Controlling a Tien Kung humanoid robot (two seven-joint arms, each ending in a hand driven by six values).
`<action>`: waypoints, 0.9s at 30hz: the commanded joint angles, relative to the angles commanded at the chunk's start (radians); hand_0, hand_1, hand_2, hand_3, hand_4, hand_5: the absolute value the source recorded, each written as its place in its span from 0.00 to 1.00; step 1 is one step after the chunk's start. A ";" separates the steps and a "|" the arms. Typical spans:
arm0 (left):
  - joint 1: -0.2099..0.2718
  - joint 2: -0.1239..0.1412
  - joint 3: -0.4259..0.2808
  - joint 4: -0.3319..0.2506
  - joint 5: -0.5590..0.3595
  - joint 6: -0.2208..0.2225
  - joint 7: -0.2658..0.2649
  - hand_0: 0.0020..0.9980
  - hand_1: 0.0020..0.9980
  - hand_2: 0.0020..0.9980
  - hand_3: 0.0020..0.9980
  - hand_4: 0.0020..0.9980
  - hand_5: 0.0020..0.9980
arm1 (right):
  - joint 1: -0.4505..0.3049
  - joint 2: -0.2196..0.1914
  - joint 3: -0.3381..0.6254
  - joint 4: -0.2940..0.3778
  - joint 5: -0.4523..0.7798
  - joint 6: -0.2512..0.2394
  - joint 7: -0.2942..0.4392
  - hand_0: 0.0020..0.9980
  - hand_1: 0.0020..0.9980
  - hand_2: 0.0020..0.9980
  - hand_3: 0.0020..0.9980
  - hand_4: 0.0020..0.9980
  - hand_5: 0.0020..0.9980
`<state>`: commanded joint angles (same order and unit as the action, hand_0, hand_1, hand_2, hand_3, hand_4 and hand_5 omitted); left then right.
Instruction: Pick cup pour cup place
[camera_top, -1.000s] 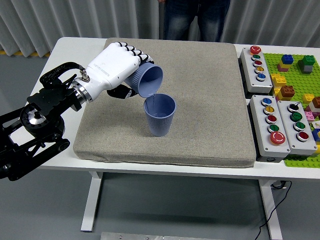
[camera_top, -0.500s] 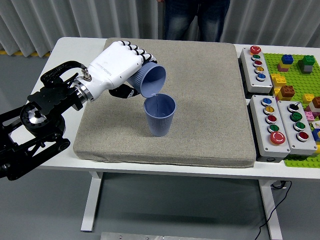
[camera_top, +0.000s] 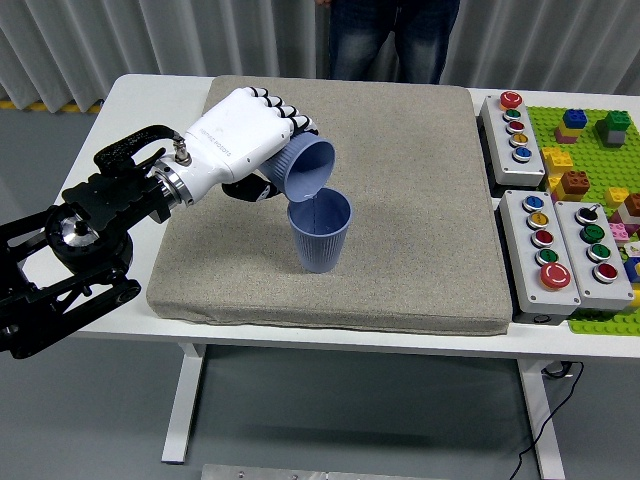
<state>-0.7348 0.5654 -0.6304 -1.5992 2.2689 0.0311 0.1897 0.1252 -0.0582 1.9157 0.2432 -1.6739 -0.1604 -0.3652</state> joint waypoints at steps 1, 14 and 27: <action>-0.006 0.004 0.009 -0.001 0.000 -0.001 0.000 0.59 0.54 0.54 0.53 0.76 0.01 | -0.001 0.000 -0.001 0.000 0.001 0.000 0.000 0.64 0.60 0.51 0.58 0.00 0.00; -0.020 0.013 0.020 -0.005 0.000 -0.001 0.004 0.59 0.54 0.54 0.53 0.75 0.01 | -0.001 -0.002 -0.007 -0.001 0.009 -0.001 0.003 0.64 0.60 0.51 0.58 0.00 0.00; -0.028 0.013 0.038 -0.004 0.000 -0.003 0.007 0.59 0.54 0.54 0.53 0.75 0.01 | 0.000 -0.002 -0.009 -0.001 0.013 -0.002 0.004 0.64 0.60 0.51 0.58 0.00 0.00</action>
<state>-0.7625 0.5787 -0.5926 -1.6028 2.2689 0.0286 0.1964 0.1254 -0.0607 1.9066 0.2422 -1.6613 -0.1623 -0.3617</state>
